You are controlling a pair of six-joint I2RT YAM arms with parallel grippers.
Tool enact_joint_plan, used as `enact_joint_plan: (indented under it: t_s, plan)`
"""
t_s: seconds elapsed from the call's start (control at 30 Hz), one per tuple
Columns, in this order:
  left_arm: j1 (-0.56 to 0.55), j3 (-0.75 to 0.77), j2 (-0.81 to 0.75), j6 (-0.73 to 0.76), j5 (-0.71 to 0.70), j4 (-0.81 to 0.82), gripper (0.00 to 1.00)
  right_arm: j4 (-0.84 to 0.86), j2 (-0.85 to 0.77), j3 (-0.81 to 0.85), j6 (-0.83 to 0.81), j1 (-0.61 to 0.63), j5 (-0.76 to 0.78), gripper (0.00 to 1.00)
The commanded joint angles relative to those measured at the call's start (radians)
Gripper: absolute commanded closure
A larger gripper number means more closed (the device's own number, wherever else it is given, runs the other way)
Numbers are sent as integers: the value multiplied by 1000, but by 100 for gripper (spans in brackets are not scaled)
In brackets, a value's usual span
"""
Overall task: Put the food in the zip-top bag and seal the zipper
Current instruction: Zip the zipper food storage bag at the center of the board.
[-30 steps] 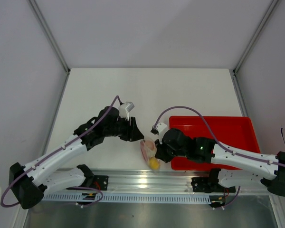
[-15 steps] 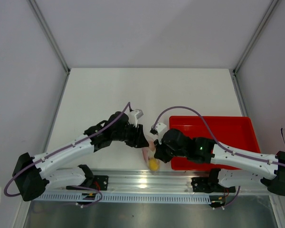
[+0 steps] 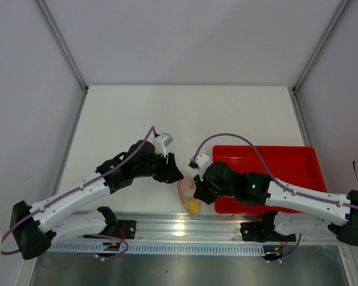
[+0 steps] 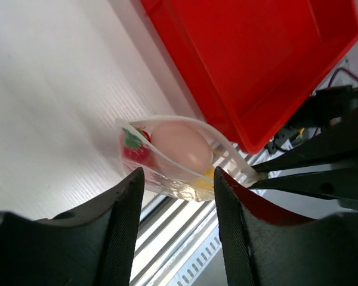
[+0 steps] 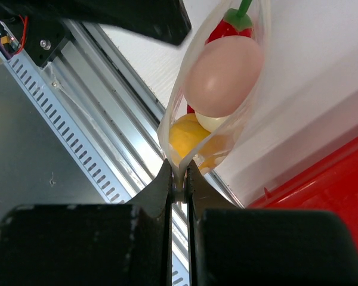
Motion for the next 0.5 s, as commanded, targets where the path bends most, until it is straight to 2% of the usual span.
enact_joint_plan:
  t_s: [0.0,0.07,0.2,0.33,0.43,0.47]
  plan:
    - [1,77,-82,24,-140,-55,46,26,-21,4,-18,2,3,100]
    - [10,91,-107,34,-176,-66,40,21,-21,6,-25,2,-11,100]
    - [41,112,-84,61,-147,-103,33,-2,-17,13,-58,3,-37,100]
    - [76,77,-61,87,14,-50,24,-23,-27,13,-104,6,-103,100]
    - [82,36,-64,121,100,30,23,-36,-38,19,-108,6,-138,100]
    - [82,25,-93,132,170,59,23,-34,-44,22,-104,5,-151,100]
